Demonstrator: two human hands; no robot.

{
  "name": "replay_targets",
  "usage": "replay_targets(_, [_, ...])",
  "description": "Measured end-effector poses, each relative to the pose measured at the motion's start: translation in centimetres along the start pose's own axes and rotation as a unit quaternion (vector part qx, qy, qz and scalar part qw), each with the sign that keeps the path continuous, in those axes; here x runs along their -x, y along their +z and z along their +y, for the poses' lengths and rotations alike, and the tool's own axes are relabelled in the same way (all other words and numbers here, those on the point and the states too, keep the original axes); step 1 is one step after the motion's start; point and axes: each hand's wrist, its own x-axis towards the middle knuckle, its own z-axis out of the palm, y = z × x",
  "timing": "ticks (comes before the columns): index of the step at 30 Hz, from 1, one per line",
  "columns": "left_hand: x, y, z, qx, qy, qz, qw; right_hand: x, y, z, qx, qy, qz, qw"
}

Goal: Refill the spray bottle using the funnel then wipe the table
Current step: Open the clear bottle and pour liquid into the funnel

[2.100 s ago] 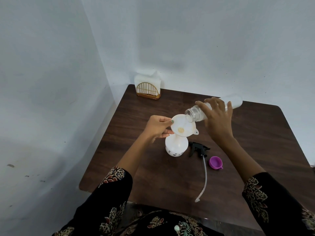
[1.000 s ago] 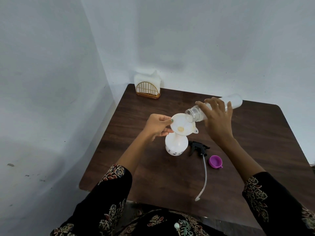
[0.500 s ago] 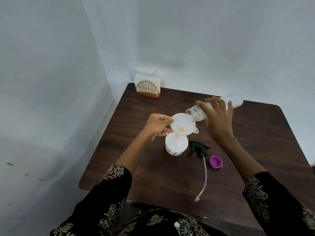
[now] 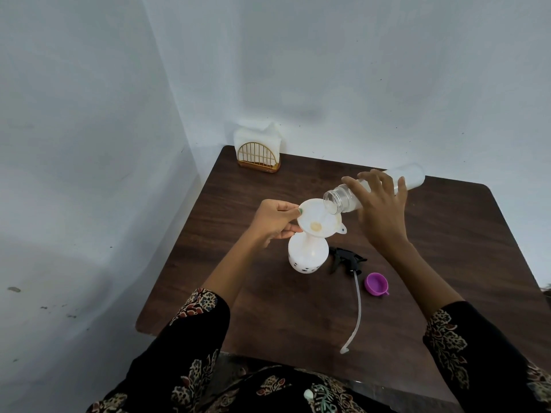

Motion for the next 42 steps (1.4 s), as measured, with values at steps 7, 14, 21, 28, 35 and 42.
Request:
replay_targets(7, [-0.07, -0.12, -0.1, 0.001, -0.002, -0.001, 1.0, -0.01, 0.01, -0.12, -0.006, 0.0, 0.003, 1.0])
replay_targets(14, [-0.03, -0.23, -0.08, 0.003, -0.003, -0.005, 1.0, 0.04, 0.01, -0.09, -0.002, 0.002, -0.003, 1.0])
replay_targets(21, [-0.13, -0.28, -0.2, 0.002, -0.002, -0.006, 1.0, 0.09, 0.08, -0.1, -0.011, 0.002, 0.002, 1.0])
replay_targets(28, [-0.13, -0.27, -0.18, 0.001, -0.001, -0.004, 1.0, 0.08, 0.15, -0.12, -0.003, -0.002, 0.003, 1.0])
replay_targets(35, [-0.15, -0.11, -0.09, -0.001, -0.003, -0.002, 1.0, 0.03, 0.05, 0.0, -0.006, -0.002, 0.005, 1.0])
replay_targets(42, [-0.14, -0.07, -0.15, 0.001, -0.004, -0.003, 1.0, -0.05, 0.01, 0.1, -0.008, -0.003, 0.008, 1.0])
